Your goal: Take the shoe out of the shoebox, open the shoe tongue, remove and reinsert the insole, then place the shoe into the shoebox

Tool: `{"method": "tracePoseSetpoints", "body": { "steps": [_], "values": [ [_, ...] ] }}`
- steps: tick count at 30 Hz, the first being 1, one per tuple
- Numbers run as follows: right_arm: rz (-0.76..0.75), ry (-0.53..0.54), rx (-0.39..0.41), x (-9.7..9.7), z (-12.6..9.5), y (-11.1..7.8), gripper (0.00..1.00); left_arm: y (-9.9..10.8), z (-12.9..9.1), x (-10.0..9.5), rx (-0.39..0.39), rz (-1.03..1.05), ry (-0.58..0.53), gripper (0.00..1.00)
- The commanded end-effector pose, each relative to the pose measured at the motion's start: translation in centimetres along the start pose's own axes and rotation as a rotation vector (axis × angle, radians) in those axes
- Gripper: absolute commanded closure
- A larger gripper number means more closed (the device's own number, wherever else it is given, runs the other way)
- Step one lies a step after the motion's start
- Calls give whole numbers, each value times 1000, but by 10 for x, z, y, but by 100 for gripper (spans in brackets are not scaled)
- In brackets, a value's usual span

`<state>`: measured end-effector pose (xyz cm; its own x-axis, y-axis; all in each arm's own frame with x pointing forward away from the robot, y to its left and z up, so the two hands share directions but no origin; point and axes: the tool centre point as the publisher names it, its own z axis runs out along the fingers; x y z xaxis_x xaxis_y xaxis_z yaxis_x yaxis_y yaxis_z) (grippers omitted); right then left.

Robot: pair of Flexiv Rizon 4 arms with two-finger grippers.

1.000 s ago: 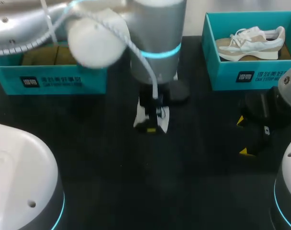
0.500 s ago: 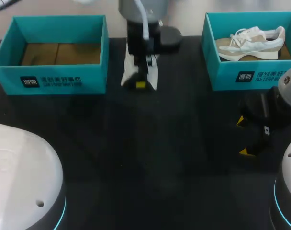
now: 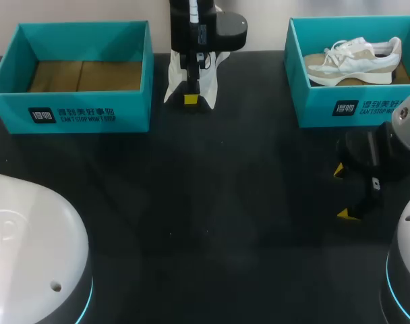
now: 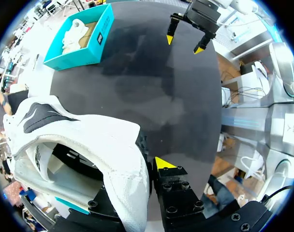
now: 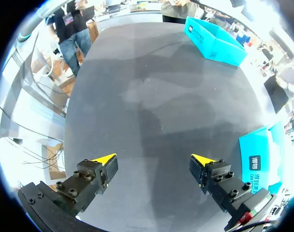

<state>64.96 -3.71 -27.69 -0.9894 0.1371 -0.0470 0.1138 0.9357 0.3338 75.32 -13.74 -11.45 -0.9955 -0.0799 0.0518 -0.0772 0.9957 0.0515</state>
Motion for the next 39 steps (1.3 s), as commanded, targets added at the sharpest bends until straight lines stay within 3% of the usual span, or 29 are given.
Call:
{"method": "tracePoseSetpoints", "body": {
  "steps": [1,4,7,12,15,23,30,39],
  "values": [
    [0,-1,3,1,1,1,0,2,-2,1,2,0,-3,100],
    [0,-1,3,1,1,1,0,2,-2,1,2,0,-3,100],
    [0,-1,3,1,1,1,0,6,-15,-29,25,-30,-14,100],
    [0,-1,3,1,1,1,0,30,-24,-82,28,-86,-55,100],
    [0,-1,3,1,1,1,0,48,-21,-108,4,-115,-93,100],
    [0,-1,3,1,1,1,0,101,2,-173,15,-118,-16,100],
    [0,-1,3,1,1,1,0,157,20,-237,20,-210,-33,100],
    [0,-1,3,1,1,1,0,220,14,-269,25,-254,-54,100]
  ]
}}
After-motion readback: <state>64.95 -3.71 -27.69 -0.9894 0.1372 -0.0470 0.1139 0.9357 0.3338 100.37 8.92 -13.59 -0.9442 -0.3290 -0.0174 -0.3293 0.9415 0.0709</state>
